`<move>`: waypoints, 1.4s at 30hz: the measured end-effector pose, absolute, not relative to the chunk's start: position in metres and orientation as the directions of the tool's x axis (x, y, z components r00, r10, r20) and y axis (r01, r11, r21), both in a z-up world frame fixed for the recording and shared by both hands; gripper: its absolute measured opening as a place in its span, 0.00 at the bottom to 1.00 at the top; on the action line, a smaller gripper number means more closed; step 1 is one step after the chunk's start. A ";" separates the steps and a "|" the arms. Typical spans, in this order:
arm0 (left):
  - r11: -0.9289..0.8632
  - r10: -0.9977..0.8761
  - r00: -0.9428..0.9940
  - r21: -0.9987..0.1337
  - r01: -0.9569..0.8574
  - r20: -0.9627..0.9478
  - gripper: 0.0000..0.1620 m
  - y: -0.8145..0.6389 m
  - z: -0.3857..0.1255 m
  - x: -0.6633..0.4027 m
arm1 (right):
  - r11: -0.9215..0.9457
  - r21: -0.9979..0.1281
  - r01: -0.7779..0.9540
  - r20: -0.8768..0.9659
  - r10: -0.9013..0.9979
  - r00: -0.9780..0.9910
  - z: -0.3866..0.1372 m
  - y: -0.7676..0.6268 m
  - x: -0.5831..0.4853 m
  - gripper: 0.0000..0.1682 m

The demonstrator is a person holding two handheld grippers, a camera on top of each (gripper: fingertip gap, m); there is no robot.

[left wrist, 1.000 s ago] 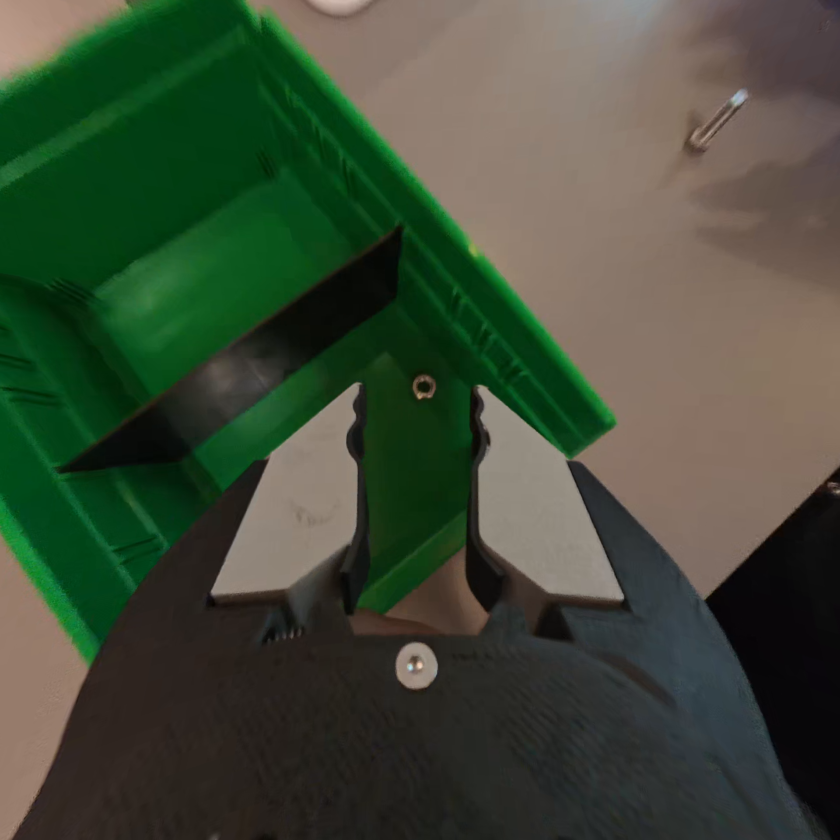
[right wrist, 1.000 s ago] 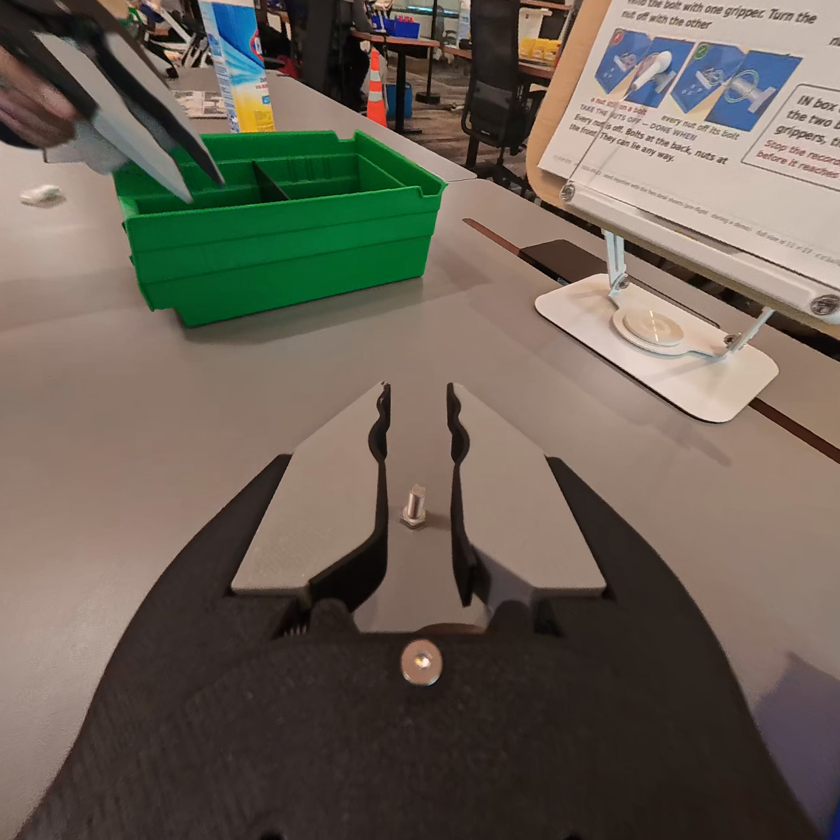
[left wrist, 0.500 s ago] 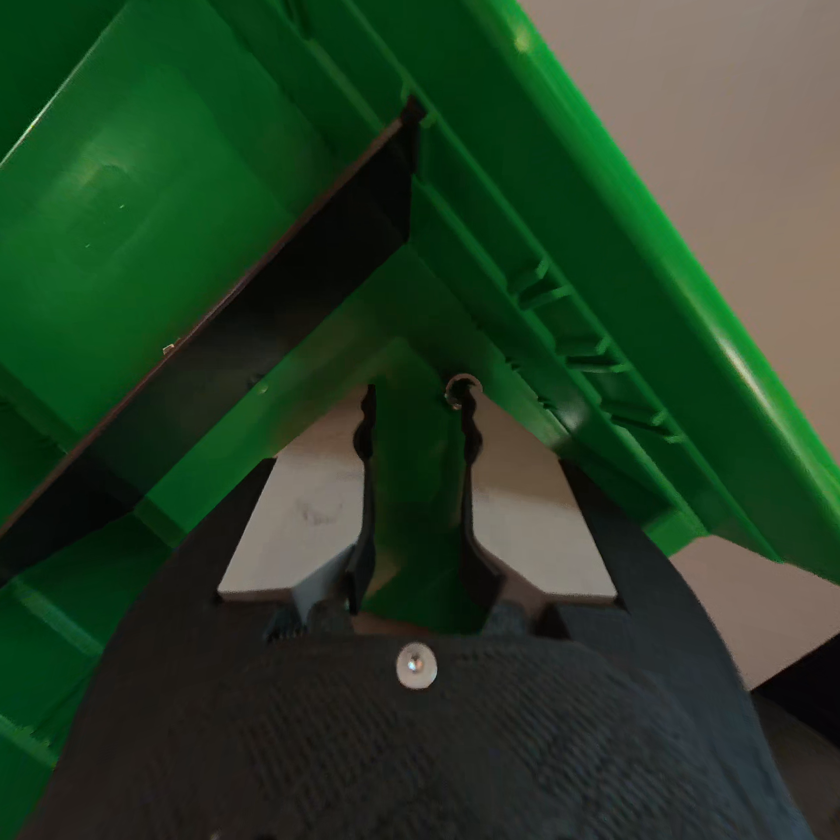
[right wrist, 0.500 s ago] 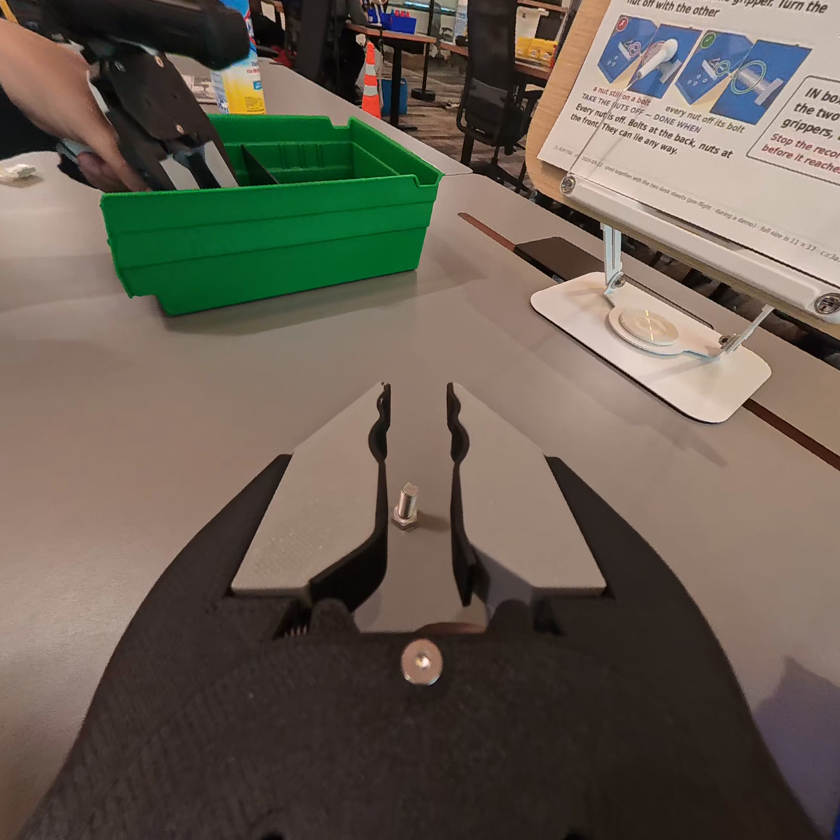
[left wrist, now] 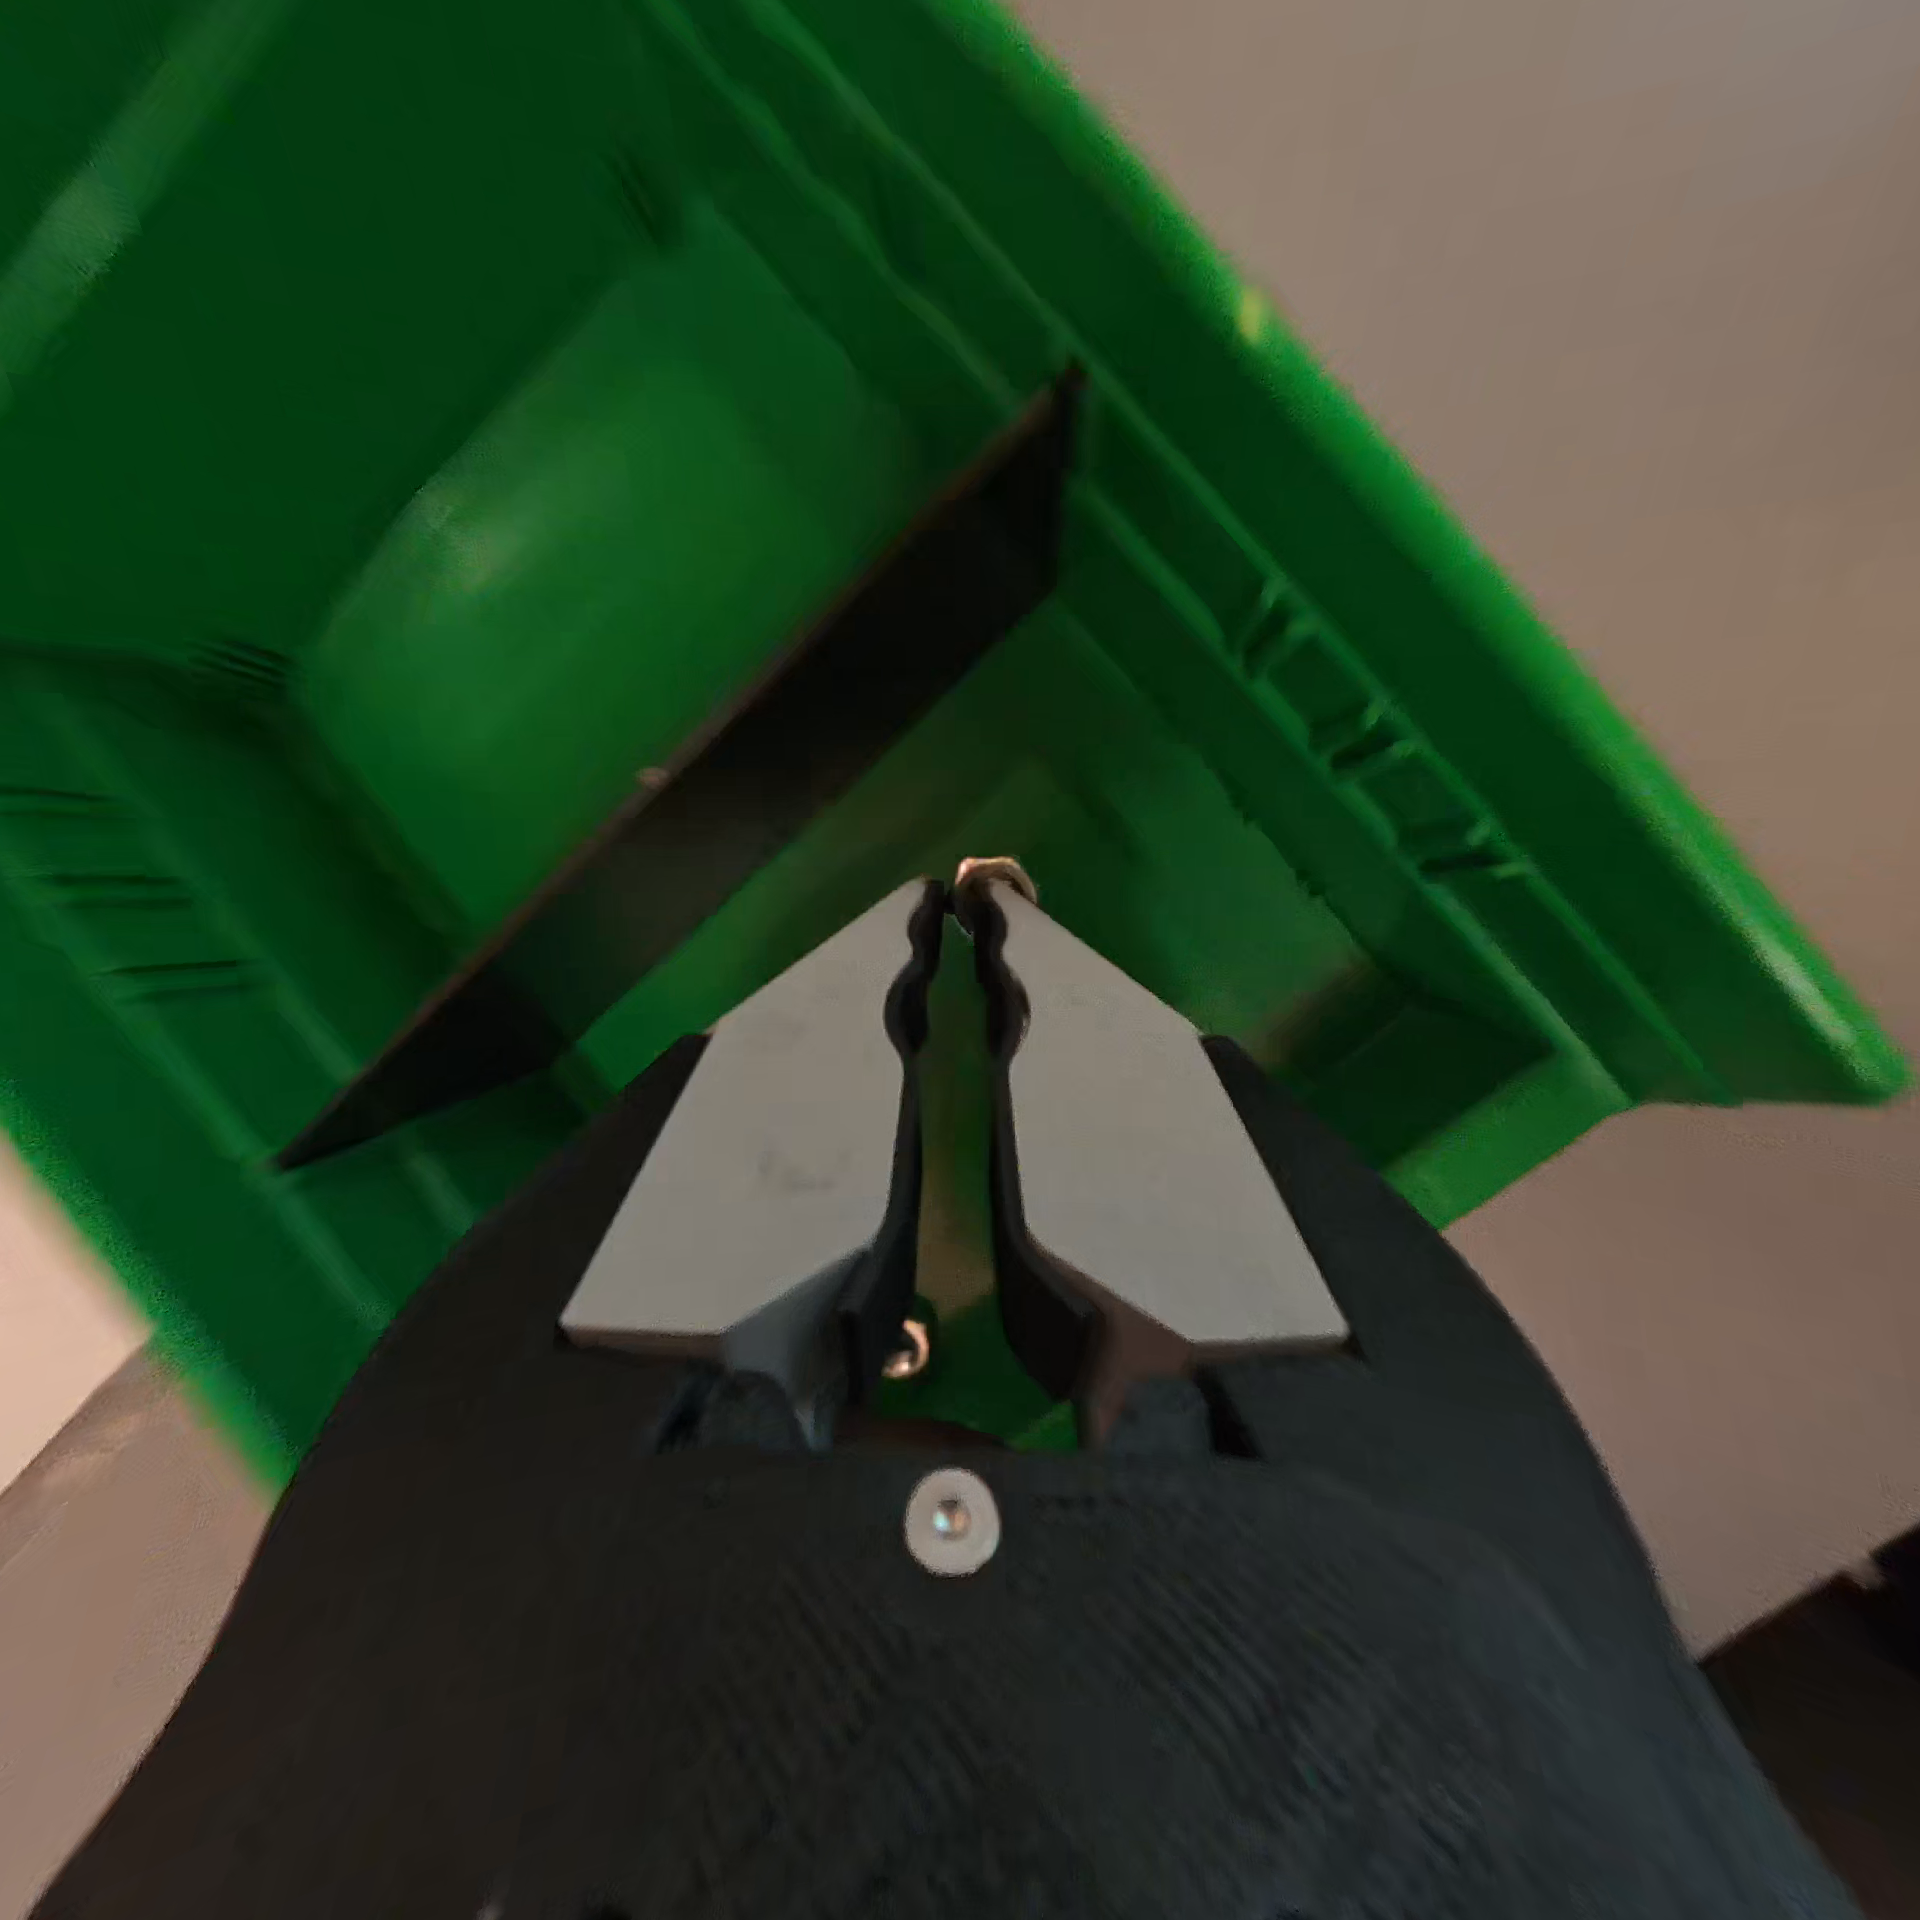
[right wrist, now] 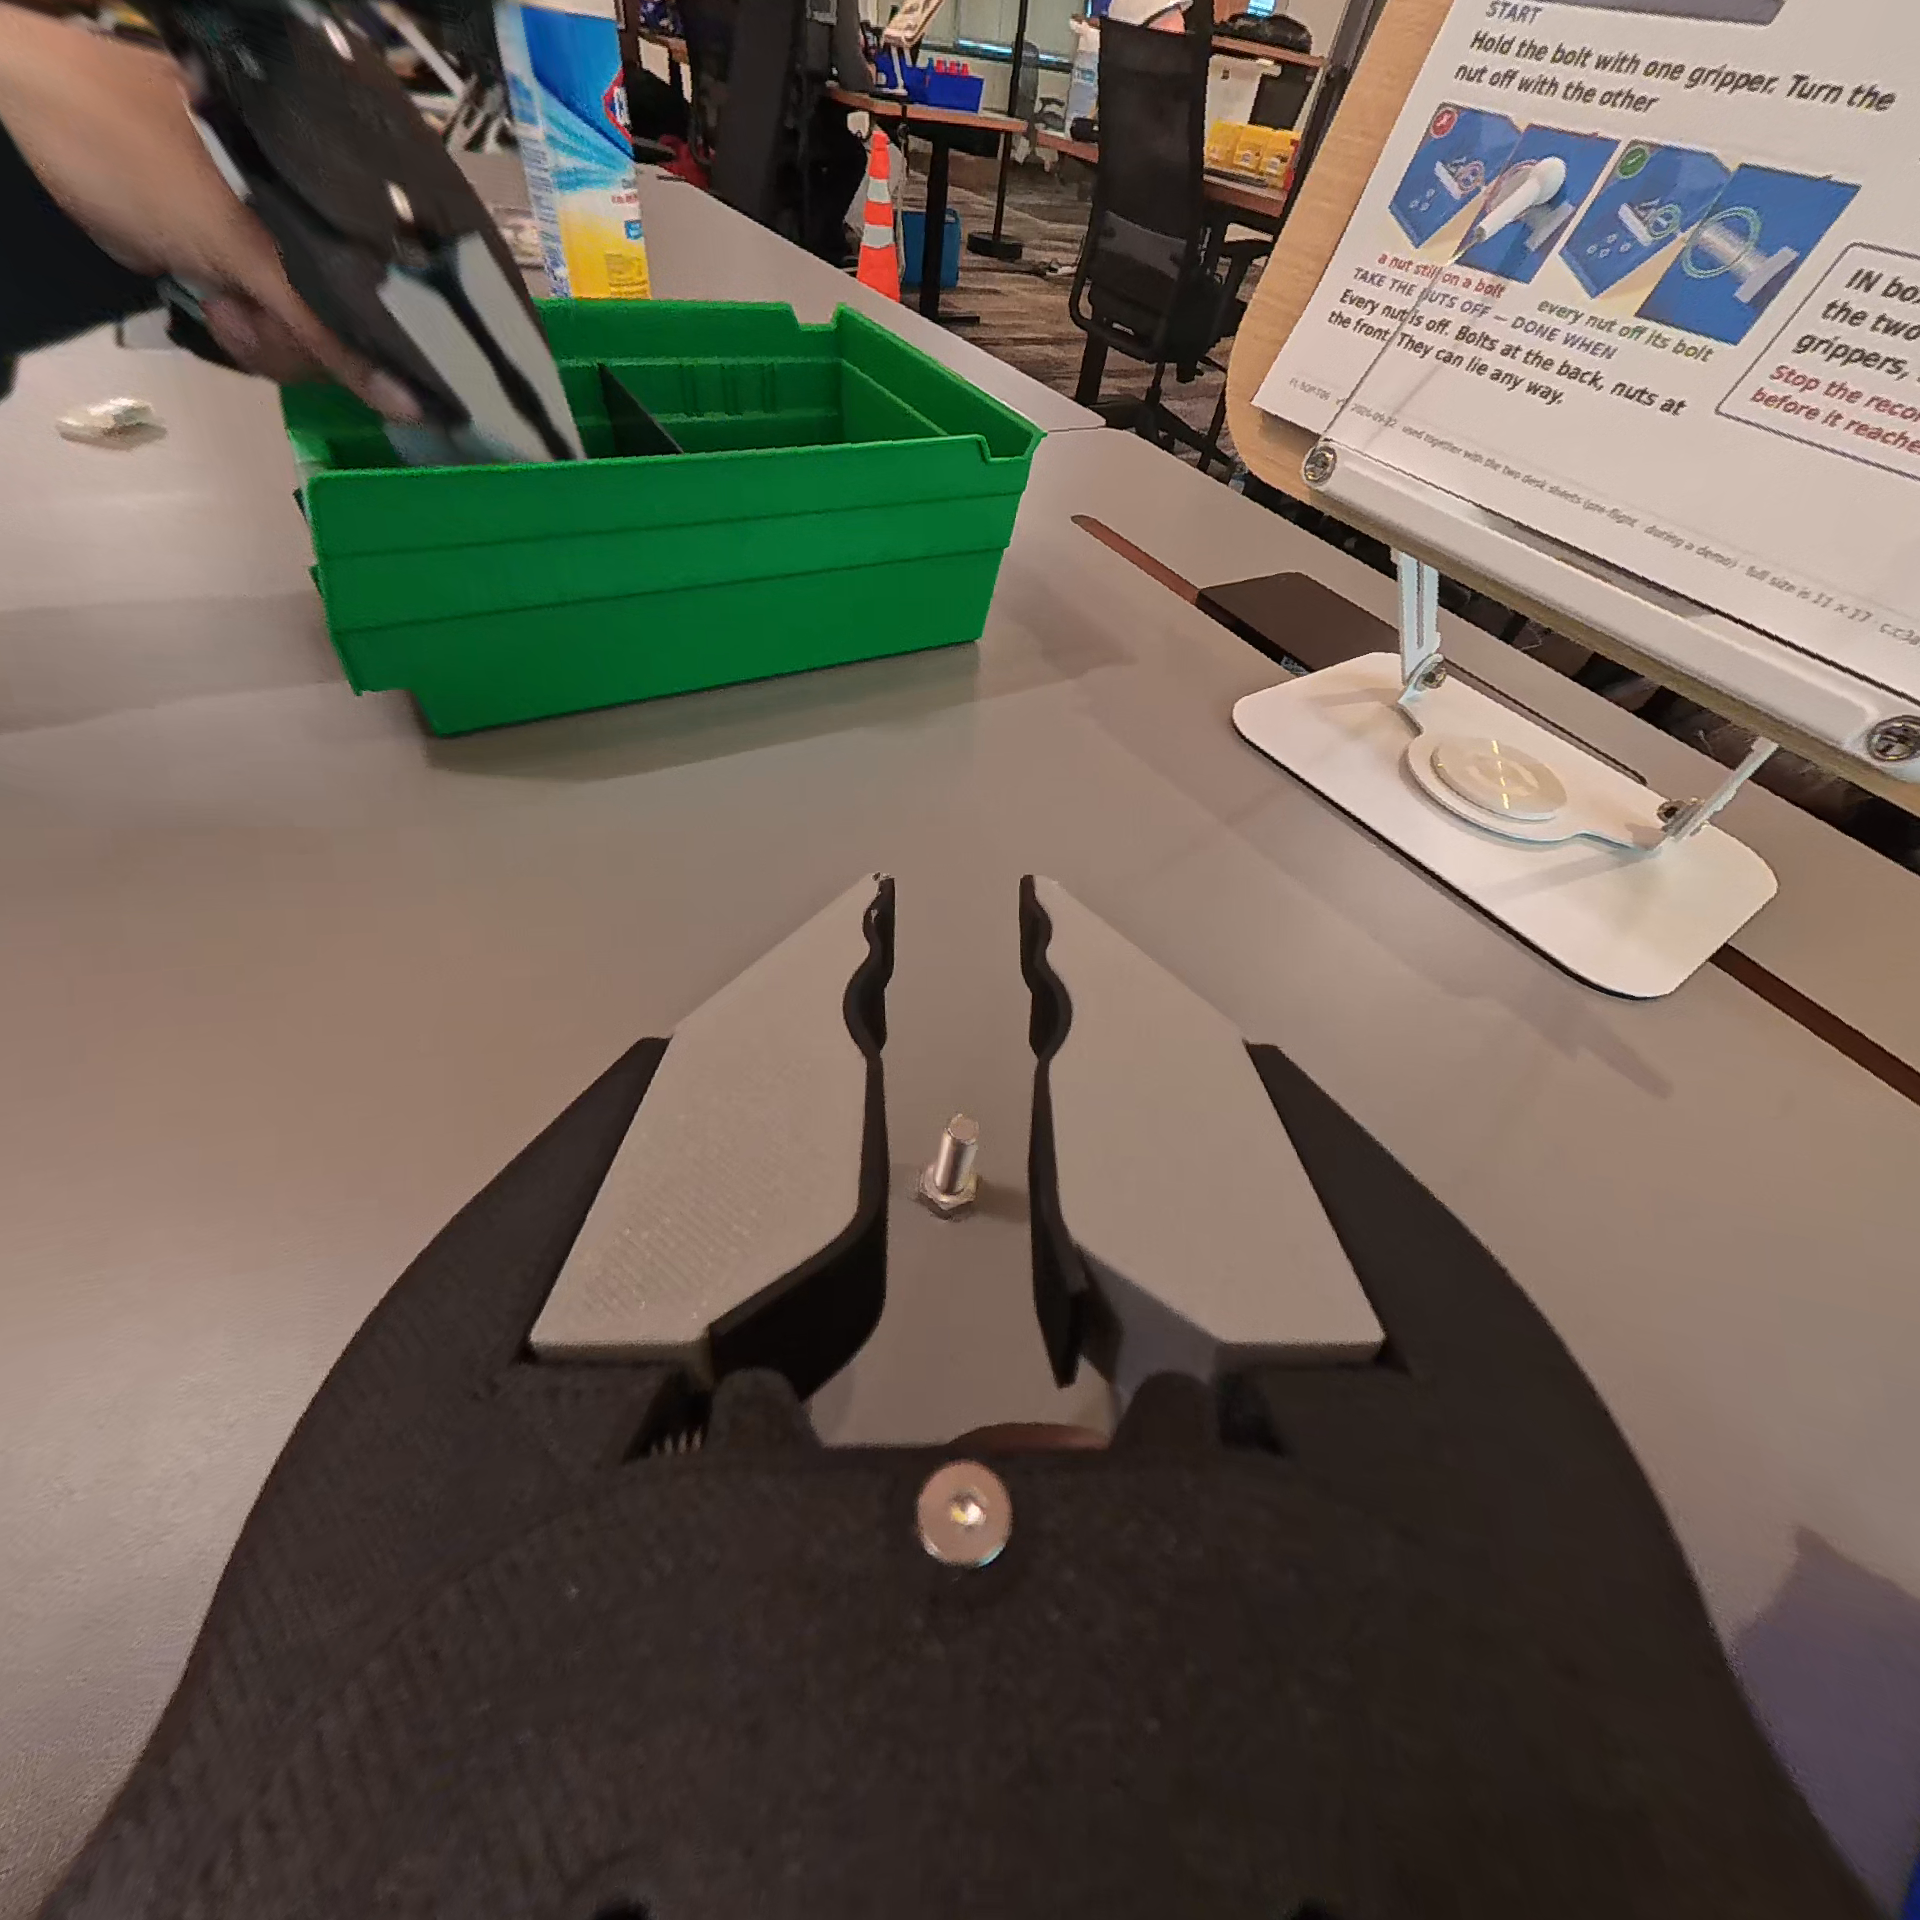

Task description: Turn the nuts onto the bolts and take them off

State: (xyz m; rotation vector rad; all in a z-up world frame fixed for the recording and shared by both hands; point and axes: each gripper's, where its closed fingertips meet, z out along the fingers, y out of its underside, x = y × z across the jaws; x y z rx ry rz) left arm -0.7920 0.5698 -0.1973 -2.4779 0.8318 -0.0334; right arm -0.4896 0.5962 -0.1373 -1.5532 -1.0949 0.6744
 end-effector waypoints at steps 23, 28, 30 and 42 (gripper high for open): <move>0.500 -0.830 0.269 -0.865 -0.026 -0.488 0.02 0.512 -0.070 -0.500 | -0.257 -0.964 0.064 -0.265 0.945 -0.193 -0.079 0.509 -0.483 0.12; 0.573 -0.779 0.262 -0.816 -0.069 -0.569 0.02 0.501 -0.077 -0.493 | -0.433 -0.895 0.111 -0.446 0.850 -0.279 -0.085 0.502 -0.492 0.13; 0.591 -0.763 0.254 -0.800 -0.099 -0.595 0.02 0.499 -0.082 -0.488 | -0.471 -0.871 0.140 -0.491 0.818 -0.300 -0.089 0.498 -0.497 0.14; 0.645 -0.705 0.264 -0.750 -0.148 -0.659 0.02 0.498 -0.087 -0.485 | -0.584 -0.790 0.187 -0.605 0.696 -0.386 -0.092 0.491 -0.498 0.10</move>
